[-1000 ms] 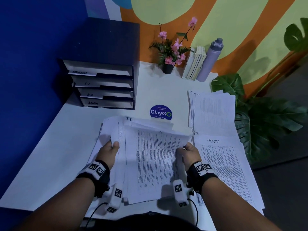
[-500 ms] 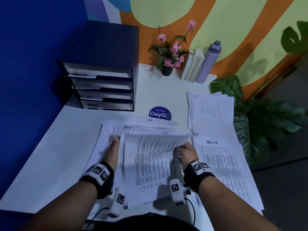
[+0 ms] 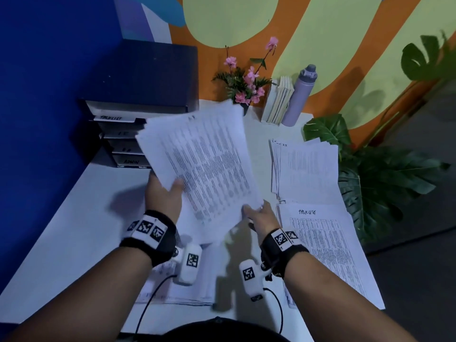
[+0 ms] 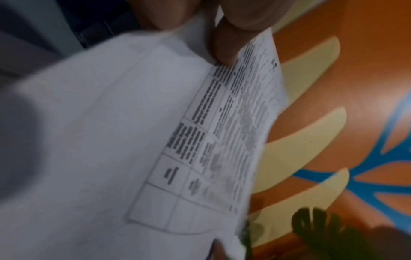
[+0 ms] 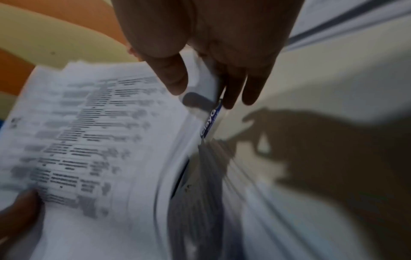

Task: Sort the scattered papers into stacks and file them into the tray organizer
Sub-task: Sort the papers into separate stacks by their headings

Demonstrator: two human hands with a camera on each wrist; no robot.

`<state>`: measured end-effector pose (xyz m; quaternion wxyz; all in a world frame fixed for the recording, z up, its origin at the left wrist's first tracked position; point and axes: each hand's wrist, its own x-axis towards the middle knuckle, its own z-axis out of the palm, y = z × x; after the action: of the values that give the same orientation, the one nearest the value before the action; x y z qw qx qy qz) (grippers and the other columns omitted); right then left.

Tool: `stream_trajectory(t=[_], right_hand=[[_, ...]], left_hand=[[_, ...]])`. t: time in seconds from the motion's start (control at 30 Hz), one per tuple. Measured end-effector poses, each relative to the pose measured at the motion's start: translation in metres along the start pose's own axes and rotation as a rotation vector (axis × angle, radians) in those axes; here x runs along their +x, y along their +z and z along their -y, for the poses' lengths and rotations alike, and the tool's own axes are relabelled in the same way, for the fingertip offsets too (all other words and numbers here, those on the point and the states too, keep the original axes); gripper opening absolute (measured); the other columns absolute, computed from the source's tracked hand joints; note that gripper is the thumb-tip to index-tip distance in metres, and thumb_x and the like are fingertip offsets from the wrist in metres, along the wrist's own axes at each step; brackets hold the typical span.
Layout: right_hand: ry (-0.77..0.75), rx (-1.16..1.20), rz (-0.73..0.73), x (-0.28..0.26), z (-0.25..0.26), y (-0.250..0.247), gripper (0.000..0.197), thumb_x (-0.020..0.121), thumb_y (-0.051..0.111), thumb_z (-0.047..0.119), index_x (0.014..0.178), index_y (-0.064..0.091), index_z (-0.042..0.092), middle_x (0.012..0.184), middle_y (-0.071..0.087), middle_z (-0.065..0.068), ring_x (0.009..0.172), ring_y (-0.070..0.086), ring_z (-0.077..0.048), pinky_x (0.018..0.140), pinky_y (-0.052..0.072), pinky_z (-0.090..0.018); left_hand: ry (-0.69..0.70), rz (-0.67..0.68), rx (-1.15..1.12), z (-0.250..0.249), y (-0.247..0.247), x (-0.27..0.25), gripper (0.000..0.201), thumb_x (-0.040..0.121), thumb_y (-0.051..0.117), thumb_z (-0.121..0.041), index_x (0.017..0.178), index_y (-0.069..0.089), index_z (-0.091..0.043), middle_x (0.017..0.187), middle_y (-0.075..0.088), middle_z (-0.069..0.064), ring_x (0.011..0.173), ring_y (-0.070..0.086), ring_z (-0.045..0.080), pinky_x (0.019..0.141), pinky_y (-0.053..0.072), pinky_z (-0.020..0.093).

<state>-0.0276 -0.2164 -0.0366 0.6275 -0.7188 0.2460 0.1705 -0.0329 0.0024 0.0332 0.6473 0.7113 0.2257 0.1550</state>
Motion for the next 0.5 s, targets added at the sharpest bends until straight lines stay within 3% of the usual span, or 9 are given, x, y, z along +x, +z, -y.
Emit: stream_trajectory(t=[0.07,0.13,0.17,0.2,0.27,0.3,0.37,0.43,0.5], right_hand=[[0.116,0.320,0.068,0.000,-0.008,0.004,0.046,0.086,0.070,0.020,0.125,0.046,0.018,0.099,0.063,-0.009,0.080,0.061,-0.018,0.075,0.051,-0.034],[0.145,0.625,0.190,-0.008,-0.004,0.008,0.015,0.091,0.064,0.013,0.101,0.053,0.011,0.083,0.069,-0.009,0.071,0.065,-0.021,0.072,0.053,-0.037],[0.124,0.664,0.228,-0.009,-0.003,0.009,0.013,0.093,0.060,0.012,0.104,0.054,0.008,0.087,0.072,-0.011,0.075,0.068,-0.025,0.076,0.054,-0.040],[0.094,0.605,0.203,-0.009,-0.002,0.007,0.017,0.094,0.059,0.011,0.110,0.053,0.005,0.085,0.072,-0.011,0.071,0.067,-0.027,0.073,0.054,-0.040],[0.042,0.448,0.041,-0.002,0.003,0.000,0.022,0.090,0.063,0.011,0.107,0.052,0.004,0.071,0.064,-0.008,0.056,0.057,-0.023,0.059,0.048,-0.035],[0.032,0.377,-0.054,0.003,0.006,-0.006,0.018,0.087,0.063,0.013,0.100,0.054,0.005,0.072,0.060,-0.008,0.056,0.056,-0.022,0.060,0.047,-0.034],[0.055,0.202,-0.268,0.014,0.016,-0.027,0.011,0.089,0.058,0.020,0.094,0.053,0.011,0.090,0.063,-0.012,0.070,0.059,-0.025,0.064,0.048,-0.032],[0.127,0.085,-0.464,0.021,0.028,-0.056,0.031,0.093,0.053,0.023,0.117,0.048,0.005,0.116,0.063,-0.018,0.100,0.061,-0.030,0.082,0.046,-0.033],[0.116,-0.193,-0.444,0.025,0.036,-0.077,0.031,0.091,0.055,0.019,0.117,0.045,0.005,0.120,0.063,-0.017,0.112,0.058,-0.032,0.091,0.043,-0.032]], left_hand=[[-0.015,-0.018,-0.047,-0.005,0.005,0.003,0.047,0.090,0.061,-0.006,0.133,0.046,-0.015,0.118,0.058,-0.005,0.110,0.056,0.013,0.098,0.040,0.026],[-0.023,0.001,-0.065,-0.005,0.012,0.002,0.050,0.090,0.061,-0.008,0.136,0.042,-0.016,0.123,0.058,-0.004,0.112,0.055,0.014,0.101,0.040,0.029],[-0.028,0.019,-0.072,-0.004,0.017,0.000,0.051,0.091,0.060,-0.009,0.137,0.041,-0.018,0.124,0.057,-0.004,0.113,0.054,0.014,0.101,0.041,0.030],[-0.040,0.047,-0.076,-0.003,0.020,-0.002,0.050,0.093,0.059,-0.010,0.138,0.041,-0.020,0.124,0.057,-0.005,0.112,0.054,0.013,0.100,0.041,0.030],[-0.075,0.125,-0.031,0.003,0.027,-0.005,0.043,0.094,0.057,-0.020,0.134,0.042,-0.021,0.121,0.058,-0.006,0.110,0.055,0.014,0.097,0.042,0.030],[-0.097,0.177,0.010,0.008,0.029,-0.005,0.042,0.094,0.057,-0.027,0.132,0.042,-0.020,0.122,0.058,-0.004,0.110,0.056,0.016,0.096,0.042,0.032],[-0.147,0.263,0.084,0.022,0.030,-0.003,0.047,0.093,0.057,-0.032,0.136,0.039,-0.022,0.131,0.053,0.001,0.116,0.053,0.019,0.096,0.041,0.034],[-0.182,0.308,0.227,0.038,0.026,-0.001,0.056,0.091,0.059,-0.030,0.142,0.035,-0.025,0.143,0.042,0.001,0.127,0.046,0.019,0.103,0.038,0.035],[-0.197,0.343,0.385,0.050,0.019,-0.003,0.056,0.091,0.059,-0.031,0.143,0.036,-0.027,0.149,0.032,0.003,0.134,0.038,0.021,0.110,0.034,0.040]])
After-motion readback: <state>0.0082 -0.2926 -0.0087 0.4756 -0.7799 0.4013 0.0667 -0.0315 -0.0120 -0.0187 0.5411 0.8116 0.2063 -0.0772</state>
